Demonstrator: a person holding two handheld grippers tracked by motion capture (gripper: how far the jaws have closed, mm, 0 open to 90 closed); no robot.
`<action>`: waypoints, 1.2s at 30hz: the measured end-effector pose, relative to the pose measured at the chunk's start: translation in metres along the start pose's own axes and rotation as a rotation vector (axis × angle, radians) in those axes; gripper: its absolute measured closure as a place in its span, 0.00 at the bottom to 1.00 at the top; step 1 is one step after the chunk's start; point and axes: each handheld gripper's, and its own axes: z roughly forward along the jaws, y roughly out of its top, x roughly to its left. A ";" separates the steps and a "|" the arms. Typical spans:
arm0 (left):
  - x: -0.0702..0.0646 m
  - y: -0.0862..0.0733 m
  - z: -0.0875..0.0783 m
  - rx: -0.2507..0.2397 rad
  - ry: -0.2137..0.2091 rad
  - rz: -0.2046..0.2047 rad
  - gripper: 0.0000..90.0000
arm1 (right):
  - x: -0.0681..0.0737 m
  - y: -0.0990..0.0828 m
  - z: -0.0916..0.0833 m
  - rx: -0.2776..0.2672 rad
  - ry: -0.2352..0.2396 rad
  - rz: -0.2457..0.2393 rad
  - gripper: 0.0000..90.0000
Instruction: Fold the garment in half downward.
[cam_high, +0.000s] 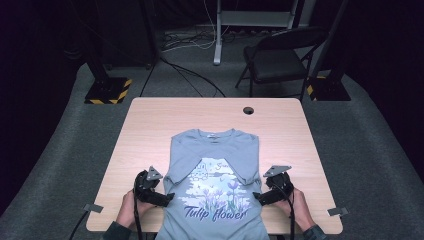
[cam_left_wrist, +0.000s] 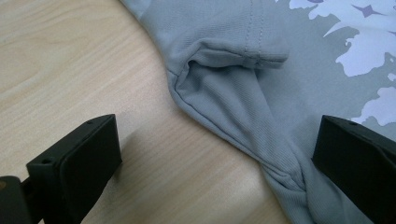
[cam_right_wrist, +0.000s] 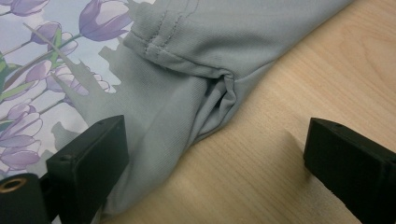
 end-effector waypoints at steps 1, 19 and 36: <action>0.000 -0.001 0.000 0.001 -0.002 0.001 0.00 | 0.001 -0.001 -0.001 0.001 0.002 -0.001 0.06; -0.007 -0.008 -0.006 0.004 -0.011 0.010 0.00 | 0.007 -0.006 -0.005 0.008 0.017 -0.019 0.06; -0.013 -0.014 -0.011 0.012 -0.010 0.010 0.00 | 0.012 -0.010 -0.009 0.012 0.026 -0.031 0.06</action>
